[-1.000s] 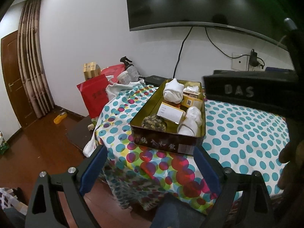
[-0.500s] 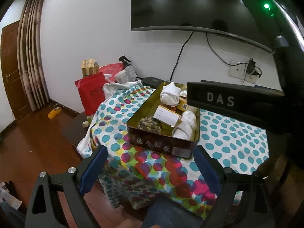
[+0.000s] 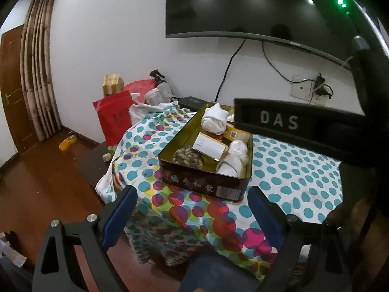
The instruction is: Organize objects
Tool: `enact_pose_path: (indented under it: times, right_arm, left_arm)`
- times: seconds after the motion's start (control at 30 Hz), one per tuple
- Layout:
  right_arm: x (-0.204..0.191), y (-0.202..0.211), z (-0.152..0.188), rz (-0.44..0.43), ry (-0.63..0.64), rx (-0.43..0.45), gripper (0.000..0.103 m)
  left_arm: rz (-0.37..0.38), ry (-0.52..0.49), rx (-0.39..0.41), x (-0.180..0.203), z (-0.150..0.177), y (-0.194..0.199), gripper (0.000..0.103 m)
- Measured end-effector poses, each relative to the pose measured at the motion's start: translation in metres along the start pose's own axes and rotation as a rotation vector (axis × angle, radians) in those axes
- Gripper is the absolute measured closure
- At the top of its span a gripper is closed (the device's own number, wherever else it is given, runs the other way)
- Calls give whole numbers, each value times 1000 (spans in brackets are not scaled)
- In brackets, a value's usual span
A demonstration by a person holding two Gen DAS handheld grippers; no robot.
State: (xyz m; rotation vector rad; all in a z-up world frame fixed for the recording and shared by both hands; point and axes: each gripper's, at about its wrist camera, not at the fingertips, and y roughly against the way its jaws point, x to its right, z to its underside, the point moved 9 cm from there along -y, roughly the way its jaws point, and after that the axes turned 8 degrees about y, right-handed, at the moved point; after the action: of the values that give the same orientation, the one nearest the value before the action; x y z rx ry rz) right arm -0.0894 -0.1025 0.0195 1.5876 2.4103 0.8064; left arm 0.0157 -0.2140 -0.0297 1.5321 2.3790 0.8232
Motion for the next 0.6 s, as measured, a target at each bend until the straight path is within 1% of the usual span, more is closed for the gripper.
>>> enact_pose_path:
  times: [0.23, 0.6]
  right_arm:
    - [0, -1, 2, -3, -1, -7, 0]
    - [-2, -1, 4, -5, 3, -9, 0]
  left_arm:
    - [11, -11, -16, 3, 4, -3, 9]
    - [6, -21, -28, 4, 7, -5, 9]
